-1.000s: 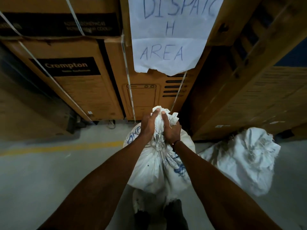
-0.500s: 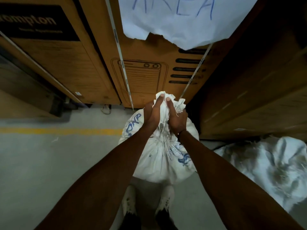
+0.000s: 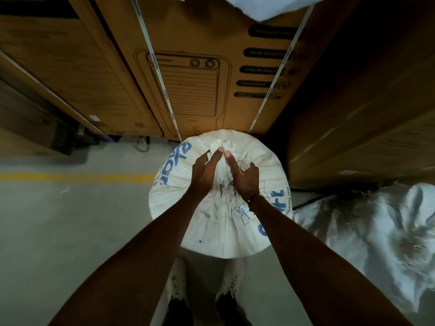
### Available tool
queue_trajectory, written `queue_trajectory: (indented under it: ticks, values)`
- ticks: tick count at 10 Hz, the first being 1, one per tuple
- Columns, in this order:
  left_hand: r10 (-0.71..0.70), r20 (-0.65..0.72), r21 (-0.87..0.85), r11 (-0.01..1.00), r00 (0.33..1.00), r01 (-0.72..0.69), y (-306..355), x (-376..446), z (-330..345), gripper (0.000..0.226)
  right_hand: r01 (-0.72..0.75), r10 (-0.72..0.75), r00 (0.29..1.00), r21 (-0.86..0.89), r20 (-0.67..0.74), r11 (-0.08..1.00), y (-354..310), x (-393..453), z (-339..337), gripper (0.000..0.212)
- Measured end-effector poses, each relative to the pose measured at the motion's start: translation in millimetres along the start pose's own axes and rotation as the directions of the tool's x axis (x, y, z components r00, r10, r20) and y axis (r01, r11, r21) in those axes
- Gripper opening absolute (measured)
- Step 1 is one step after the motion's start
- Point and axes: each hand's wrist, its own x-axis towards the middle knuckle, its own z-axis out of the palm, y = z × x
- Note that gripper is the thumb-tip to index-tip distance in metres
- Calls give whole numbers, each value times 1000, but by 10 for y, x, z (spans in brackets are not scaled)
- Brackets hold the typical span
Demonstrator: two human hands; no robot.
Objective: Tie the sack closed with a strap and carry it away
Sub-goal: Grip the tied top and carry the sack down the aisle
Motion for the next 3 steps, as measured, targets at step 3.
queue_trajectory:
  ticks: [3]
  values:
    - [-58, -57, 313, 947, 997, 73, 804, -716, -431, 78, -58, 58, 998, -2, 25, 998, -895, -596, -998, 71]
